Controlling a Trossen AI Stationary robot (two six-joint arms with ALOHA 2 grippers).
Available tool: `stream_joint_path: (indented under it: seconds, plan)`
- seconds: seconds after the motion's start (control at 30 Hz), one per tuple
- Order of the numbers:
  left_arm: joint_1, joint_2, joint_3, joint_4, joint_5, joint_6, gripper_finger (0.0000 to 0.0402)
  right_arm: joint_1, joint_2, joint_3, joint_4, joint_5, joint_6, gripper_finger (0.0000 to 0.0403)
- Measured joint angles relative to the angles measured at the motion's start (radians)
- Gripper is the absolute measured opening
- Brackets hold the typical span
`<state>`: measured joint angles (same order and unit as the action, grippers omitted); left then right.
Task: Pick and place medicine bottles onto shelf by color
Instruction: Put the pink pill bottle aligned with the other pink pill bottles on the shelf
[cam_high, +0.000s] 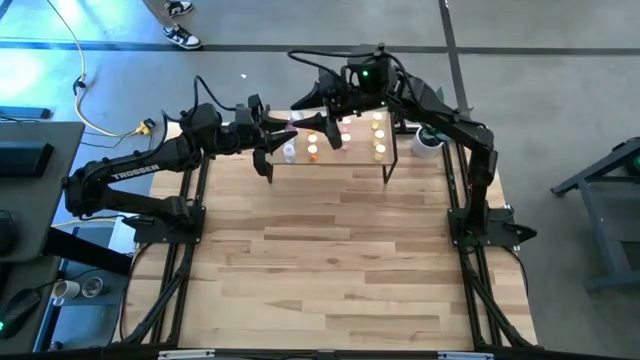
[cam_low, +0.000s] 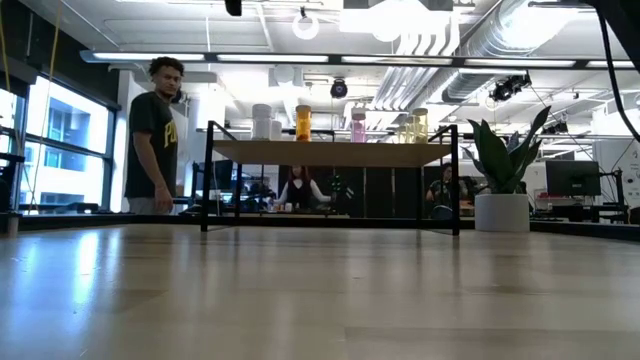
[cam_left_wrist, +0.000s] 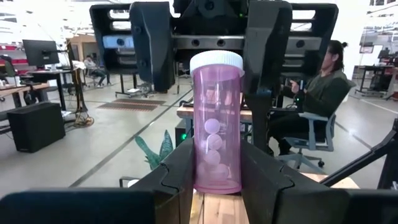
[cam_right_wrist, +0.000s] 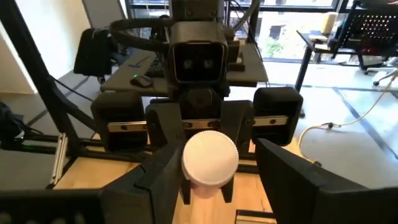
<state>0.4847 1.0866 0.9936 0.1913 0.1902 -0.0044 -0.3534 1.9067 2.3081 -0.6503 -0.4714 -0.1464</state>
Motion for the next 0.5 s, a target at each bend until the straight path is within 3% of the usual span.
stream_joint_path:
  seconds: [0.27, 0.5]
  plan:
    - [-0.002, 0.0, 0.0, -0.002, -0.023, 0.008, 0.0092, 0.002, 0.005, 0.0, -0.004, -0.002, -0.003, 0.0189]
    - [-0.002, 0.0, 0.0, -0.007, -0.025, 0.016, 0.0092, 0.003, 0.005, 0.0, -0.004, -0.005, -0.003, 0.0153]
